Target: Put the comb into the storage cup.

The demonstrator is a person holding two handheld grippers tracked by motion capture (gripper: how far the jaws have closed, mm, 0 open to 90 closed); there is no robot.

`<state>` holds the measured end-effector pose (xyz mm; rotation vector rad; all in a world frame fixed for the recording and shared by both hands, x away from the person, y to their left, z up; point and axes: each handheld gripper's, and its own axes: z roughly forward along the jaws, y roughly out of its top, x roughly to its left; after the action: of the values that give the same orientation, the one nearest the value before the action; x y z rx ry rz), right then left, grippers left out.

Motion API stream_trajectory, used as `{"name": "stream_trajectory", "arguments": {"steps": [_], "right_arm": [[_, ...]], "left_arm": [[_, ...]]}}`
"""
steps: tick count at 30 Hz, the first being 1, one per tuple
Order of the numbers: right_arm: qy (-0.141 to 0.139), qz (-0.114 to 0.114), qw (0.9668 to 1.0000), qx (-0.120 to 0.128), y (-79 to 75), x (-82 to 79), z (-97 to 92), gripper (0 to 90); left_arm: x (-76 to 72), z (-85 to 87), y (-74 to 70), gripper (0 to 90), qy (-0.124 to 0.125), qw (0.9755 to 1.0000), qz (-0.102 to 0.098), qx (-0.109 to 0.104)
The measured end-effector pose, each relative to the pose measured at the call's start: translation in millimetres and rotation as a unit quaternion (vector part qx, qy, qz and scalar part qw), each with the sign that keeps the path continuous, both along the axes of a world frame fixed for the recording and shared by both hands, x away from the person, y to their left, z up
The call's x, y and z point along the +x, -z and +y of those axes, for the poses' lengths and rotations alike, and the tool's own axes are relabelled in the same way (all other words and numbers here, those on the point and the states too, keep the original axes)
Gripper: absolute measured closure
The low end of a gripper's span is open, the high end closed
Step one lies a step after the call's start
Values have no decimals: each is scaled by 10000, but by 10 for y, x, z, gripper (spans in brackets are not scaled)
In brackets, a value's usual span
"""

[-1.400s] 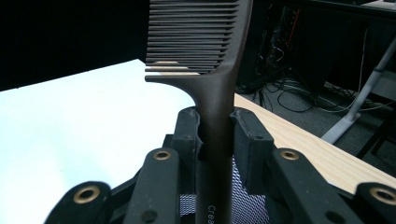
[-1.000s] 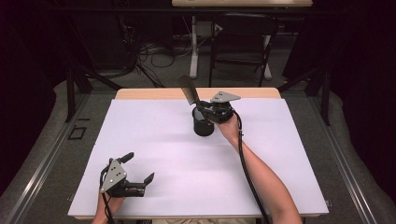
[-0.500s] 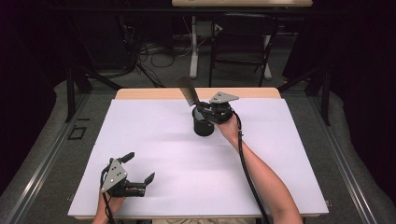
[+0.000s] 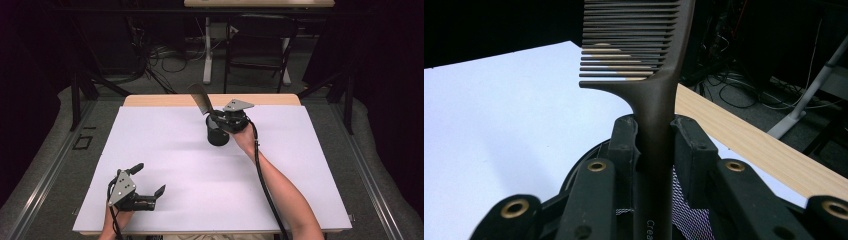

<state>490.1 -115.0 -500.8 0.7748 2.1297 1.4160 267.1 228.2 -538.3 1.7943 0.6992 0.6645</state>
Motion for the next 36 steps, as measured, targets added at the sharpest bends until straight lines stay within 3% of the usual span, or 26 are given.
{"name": "stream_trajectory", "arguments": {"steps": [2,8,15,25,36], "right_arm": [[14,-5,10000,-32,0,-7,-4,682],[42,144,9999,-65,-77,-46,-52,397],[-108,359,9992,-154,-152,-99,-104,202],[-395,634,9966,-363,-225,-208,-116,68],[-589,841,9935,-495,-254,-381,-223,23]], "left_arm": [[-3,0,-2,3,-2,10000,-2,5],[-2,-3,-1,3,5,10000,-3,10],[2,-10,0,3,20,10000,0,-2],[-8,-4,-5,3,24,10000,-15,-4],[-3,-14,1,3,23,10000,4,-9]]}}
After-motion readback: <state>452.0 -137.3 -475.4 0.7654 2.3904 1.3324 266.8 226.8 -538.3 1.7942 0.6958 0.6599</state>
